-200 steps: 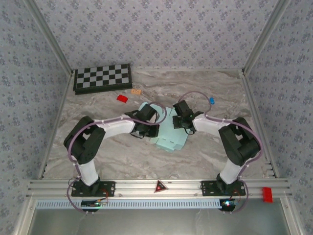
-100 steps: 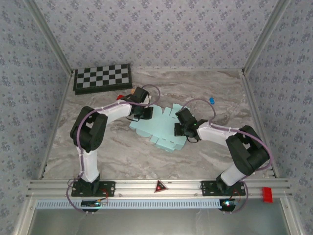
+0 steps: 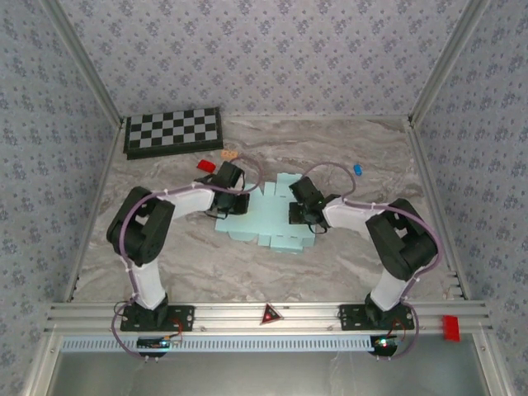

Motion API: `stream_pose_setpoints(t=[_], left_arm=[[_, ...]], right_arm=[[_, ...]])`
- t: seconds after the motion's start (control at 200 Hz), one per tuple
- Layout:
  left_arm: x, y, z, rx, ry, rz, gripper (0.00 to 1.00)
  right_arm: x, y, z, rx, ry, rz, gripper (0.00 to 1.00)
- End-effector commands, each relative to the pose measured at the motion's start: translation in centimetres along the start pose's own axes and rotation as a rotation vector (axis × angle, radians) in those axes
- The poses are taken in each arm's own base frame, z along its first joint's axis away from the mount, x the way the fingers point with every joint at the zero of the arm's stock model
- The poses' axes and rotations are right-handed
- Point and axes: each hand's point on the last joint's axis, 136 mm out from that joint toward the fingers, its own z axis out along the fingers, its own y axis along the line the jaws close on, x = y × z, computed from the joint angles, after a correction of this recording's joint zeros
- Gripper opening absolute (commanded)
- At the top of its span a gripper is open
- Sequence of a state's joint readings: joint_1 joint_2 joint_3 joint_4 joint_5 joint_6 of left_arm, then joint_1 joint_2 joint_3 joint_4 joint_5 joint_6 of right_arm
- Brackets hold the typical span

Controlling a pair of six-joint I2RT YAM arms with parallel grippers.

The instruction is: Fold the paper box

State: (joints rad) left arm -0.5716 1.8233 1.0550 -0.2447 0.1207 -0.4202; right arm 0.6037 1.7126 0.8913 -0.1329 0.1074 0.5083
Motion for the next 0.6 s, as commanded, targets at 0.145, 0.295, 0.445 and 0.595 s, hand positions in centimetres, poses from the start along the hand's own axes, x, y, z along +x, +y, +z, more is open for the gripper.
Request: stream_pose_setpoints(t=[0.145,0.295,0.445,0.595], left_arm=[[8.8,-1.2,-0.7,-0.035,0.139,-0.047,0.0],[10.6,-2.4,-0.9,-0.017,0.15,-0.049,0.0],[11.5,-3.8,-0.9,0.002,0.165,-0.038,0.0],[11.8,-5.3,-1.1,0.043,0.166,-0.037,0.0]], right_arm=[[-0.4,2.2,2.1,-0.046,0.074,-0.113,0.06],[-1.1,3.8,3.3,-0.088,0.095,-0.155,0.08],[-1.5,5.7,4.3,-0.128,0.115,-0.19,0.08],[-2.3,8.0,4.6,-0.182,0.111,-0.221,0.09]])
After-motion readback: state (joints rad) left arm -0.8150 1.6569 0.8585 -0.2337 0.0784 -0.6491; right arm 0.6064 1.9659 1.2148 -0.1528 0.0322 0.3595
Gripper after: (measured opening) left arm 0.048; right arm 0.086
